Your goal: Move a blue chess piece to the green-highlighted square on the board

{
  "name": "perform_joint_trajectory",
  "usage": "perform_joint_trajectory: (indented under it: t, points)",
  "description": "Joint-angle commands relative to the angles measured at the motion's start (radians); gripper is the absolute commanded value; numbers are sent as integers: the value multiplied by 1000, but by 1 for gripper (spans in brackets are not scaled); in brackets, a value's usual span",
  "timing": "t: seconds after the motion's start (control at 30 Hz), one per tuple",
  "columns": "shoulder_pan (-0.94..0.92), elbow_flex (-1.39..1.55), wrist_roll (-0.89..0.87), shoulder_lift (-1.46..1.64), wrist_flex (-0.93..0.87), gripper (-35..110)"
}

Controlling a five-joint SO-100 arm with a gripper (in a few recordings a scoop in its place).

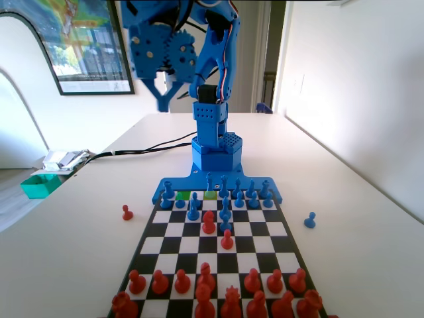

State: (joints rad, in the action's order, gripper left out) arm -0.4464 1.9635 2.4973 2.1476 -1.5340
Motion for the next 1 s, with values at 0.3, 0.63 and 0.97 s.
perform_joint_trajectory:
  t: [0.3, 0.63, 0.97]
  points:
    - [52, 193, 58, -29, 318, 3]
    - [146, 310, 23, -31, 453, 7]
    - [222, 344, 89, -31, 397, 3]
